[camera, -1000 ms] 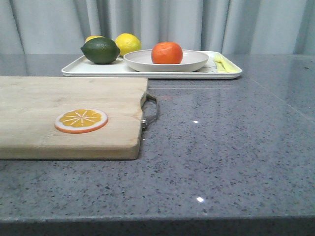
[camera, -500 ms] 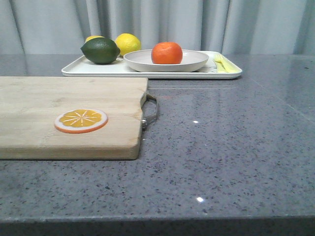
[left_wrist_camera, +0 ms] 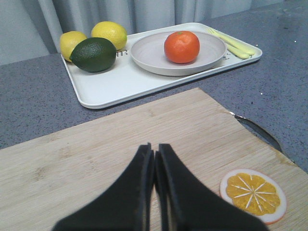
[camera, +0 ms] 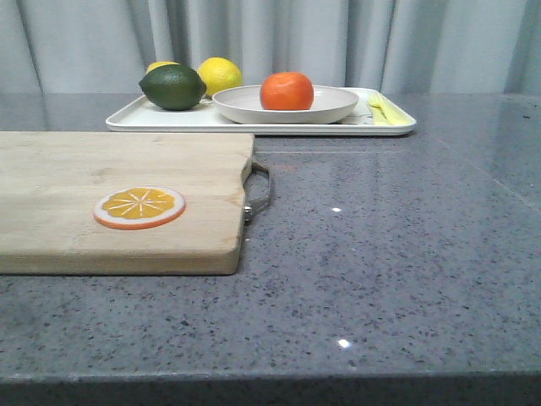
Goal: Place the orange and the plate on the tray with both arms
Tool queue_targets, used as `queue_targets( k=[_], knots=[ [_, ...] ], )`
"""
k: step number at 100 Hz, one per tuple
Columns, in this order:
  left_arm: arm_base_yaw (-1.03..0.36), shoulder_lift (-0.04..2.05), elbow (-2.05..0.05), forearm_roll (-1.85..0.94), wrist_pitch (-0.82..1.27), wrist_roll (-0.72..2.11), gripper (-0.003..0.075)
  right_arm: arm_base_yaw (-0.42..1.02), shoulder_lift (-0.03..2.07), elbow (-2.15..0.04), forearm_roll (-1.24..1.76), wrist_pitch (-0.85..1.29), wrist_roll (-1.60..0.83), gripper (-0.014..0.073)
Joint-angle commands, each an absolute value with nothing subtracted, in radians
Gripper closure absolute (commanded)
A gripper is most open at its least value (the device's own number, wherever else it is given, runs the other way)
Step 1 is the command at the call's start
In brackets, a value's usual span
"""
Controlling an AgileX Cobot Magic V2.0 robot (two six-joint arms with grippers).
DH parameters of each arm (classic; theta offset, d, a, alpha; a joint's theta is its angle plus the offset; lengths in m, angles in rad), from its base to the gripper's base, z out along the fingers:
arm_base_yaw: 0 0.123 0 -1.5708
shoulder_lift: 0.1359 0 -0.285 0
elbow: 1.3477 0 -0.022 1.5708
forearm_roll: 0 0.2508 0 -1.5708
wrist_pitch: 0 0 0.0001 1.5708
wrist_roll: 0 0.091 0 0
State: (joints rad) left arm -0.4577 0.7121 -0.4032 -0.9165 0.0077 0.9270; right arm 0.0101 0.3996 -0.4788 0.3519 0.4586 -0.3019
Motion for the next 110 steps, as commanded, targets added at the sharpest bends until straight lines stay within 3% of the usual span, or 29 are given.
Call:
queue_targets(
  k=[1,48,66,91,110],
  knots=[
    [-0.457,0.708,-0.429,-0.926,-0.04,0.927,0.0739,0.006,0.404,-0.505,0.364,0.399,-0.314,0.0662],
    [-0.457,0.708,-0.429,-0.906,-0.04,0.927,0.0739,0.006,0.404,-0.505,0.364,0.399,-0.314,0.0662],
    [-0.457,0.686,-0.429,-0.591,0.041,0.786,0.0739,0.006,0.404,-0.505,0.364,0.399,-0.314,0.0662],
    [-0.457,0.565,-0.344,-0.029,0.009,0.185,0.0739,0.006,0.404,-0.505,0.364,0.399,-0.314,0.0662],
    [-0.449,0.421,-0.231,0.062,0.0,0.061,0.0739,0.006,0.404,-0.505,0.364,0.399,-0.314,0.0662]
  ],
)
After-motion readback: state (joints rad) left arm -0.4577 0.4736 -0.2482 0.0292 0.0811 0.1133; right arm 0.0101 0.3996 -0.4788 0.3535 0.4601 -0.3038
